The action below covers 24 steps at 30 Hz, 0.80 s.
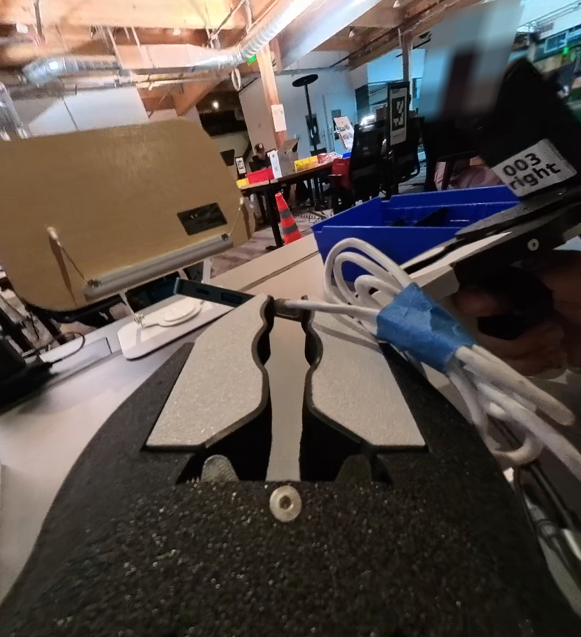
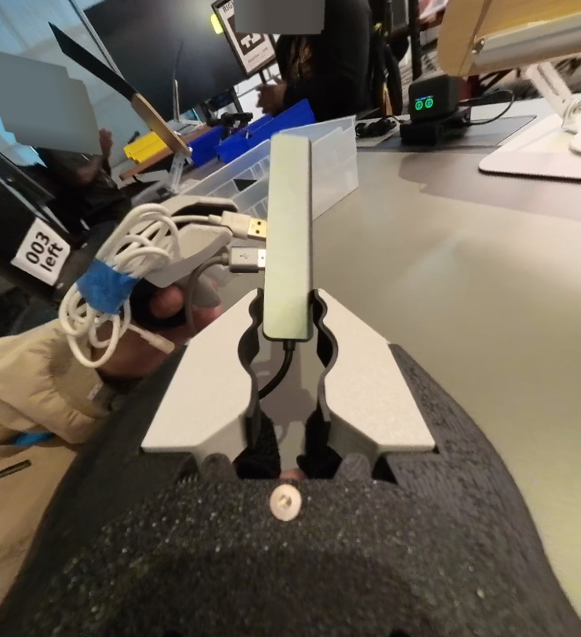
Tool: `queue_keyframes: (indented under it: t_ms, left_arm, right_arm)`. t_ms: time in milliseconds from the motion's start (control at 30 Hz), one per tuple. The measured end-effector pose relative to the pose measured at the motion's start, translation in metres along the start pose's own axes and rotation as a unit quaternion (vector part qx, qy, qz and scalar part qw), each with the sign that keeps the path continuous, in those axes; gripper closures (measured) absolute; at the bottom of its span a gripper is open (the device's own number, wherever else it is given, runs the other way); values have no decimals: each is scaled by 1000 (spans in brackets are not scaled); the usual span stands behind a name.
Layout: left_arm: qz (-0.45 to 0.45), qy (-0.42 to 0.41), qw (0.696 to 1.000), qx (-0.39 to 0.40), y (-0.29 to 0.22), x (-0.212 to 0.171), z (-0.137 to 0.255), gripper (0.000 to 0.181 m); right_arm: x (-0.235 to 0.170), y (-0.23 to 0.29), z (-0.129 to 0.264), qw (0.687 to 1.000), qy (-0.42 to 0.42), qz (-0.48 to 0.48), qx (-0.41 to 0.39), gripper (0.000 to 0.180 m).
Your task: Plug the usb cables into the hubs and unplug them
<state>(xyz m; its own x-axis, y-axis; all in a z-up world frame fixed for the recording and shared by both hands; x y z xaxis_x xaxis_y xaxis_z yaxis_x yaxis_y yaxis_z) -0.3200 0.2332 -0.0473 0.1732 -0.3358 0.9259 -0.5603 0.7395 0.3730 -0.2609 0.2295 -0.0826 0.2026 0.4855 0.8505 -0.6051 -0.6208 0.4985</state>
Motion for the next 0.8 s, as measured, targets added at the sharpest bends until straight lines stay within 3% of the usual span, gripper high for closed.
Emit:
queue_keyframes:
  t_ms: [200, 400, 533, 667, 800]
  left_arm:
    - [-65, -3, 997, -34, -17, 6, -2, 166]
    - [-72, -2, 996, -59, -20, 1, -1, 166]
    - [-64, 1, 995, -77, -19, -4, 3, 166]
    - [-85, -13, 991, -104, -15, -6, 12, 166]
    - [-89, -36, 986, -135, -16, 0, 21, 166]
  right_arm:
    - [-9, -3, -6, 995, 19, -81, 58, 150]
    - [-21, -2, -18, 995, 40, -40, 82, 149]
    - [-29, 1, -26, 989, 64, -65, 114, 149]
    - [-27, 6, -26, 993, 58, -44, 91, 150]
    - [-21, 13, -18, 997, 44, 53, 38, 149]
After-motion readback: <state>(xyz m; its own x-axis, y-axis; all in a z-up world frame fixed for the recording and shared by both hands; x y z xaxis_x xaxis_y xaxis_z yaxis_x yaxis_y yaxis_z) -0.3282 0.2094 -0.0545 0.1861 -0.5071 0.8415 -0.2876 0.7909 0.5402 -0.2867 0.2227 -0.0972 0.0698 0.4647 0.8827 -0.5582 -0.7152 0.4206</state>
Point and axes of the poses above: each gripper's, where its closed fingertips meet, z back along the fingers, x out of its top, y = z × x across the jaws, the point moved 2 cm from there along z, back along the fingers, and after that the axes turned 8 degrees about -z, right-handed, at the moved point
